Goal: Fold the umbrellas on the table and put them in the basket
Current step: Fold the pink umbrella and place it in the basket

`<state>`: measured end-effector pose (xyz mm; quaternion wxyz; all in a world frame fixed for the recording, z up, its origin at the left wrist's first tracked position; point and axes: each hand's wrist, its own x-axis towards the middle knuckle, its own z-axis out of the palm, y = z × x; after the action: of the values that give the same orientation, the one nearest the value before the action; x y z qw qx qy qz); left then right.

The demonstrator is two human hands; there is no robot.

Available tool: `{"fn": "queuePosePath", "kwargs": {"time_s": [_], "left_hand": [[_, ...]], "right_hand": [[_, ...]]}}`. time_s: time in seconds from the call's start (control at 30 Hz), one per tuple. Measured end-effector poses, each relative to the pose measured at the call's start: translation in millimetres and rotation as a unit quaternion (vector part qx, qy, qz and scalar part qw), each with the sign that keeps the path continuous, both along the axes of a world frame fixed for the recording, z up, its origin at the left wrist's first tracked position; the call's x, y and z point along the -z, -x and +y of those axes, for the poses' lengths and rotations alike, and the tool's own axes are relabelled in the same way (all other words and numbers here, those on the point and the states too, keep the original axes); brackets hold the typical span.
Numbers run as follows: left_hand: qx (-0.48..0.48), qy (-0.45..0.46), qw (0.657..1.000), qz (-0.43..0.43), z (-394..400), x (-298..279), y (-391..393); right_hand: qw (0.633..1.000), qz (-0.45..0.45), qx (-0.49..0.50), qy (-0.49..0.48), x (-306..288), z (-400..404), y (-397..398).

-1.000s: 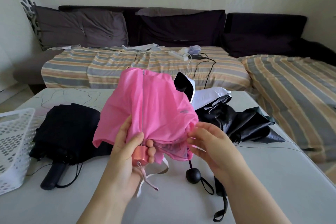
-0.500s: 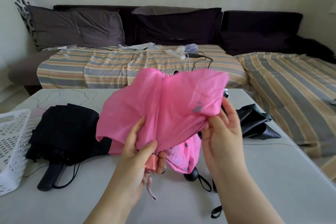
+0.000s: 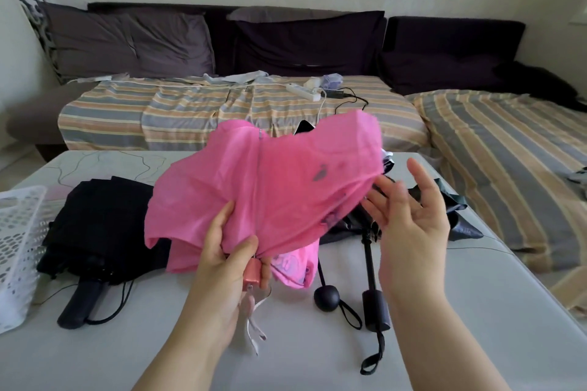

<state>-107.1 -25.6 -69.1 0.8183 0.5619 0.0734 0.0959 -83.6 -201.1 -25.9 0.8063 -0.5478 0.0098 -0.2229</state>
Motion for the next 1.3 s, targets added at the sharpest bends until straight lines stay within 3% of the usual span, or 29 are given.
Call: {"fn": "queuePosePath", "kwargs": {"time_s": [0.07,0.27,0.47,0.67,0.73,0.83,0.97,1.07,1.17,1.23,1.3], "left_hand": [[-0.011,-0.015,1.0,-0.001,4.3,1.4,-1.1],[-0.015,-0.054,0.998,-0.009,5.5,1.9,-1.3],[0.015,-0.043,0.999,-0.019,0.6,-0.8,1.5],[0.017,-0.057,0.998,-0.017,0.1,0.1,4.9],[-0.019,-0.04,0.999,-0.016,0.4,-1.1,1.6],[-0.059,-0.021,0.998,-0.027,2.3,-3.8,-2.4],[-0.056,-0.025,0.998,-0.013,0.3,-3.6,-2.2],[-0.05,-0.036,0.998,-0.015,-0.5,-0.6,-4.6],[-0.058,-0.068,0.996,-0.014,1.2,2.3,-7.4],[-0.066,-0.078,0.995,-0.009,3.3,4.7,-7.4],[-0.06,-0.062,0.996,-0.004,5.0,4.0,-7.8]], "right_hand": [[0.999,0.042,-0.013,0.031,3.0,-2.9,-5.5],[0.966,0.177,-0.187,0.027,13.9,4.1,-10.3],[0.97,0.205,-0.117,0.065,20.7,14.4,-18.5],[0.965,0.131,0.017,0.226,16.5,1.4,-17.6],[0.979,0.092,0.03,0.18,14.8,-1.7,-13.6],[0.995,0.068,-0.041,0.058,13.0,5.2,-4.9],[0.998,0.044,-0.046,0.002,7.0,3.9,-0.2],[1.0,0.008,-0.007,-0.018,3.0,3.2,4.3],[0.998,0.055,-0.017,-0.02,14.3,10.2,2.8],[0.995,0.096,-0.019,0.03,18.1,10.5,2.1],[0.993,0.067,0.015,0.098,13.6,6.1,1.4]]}}
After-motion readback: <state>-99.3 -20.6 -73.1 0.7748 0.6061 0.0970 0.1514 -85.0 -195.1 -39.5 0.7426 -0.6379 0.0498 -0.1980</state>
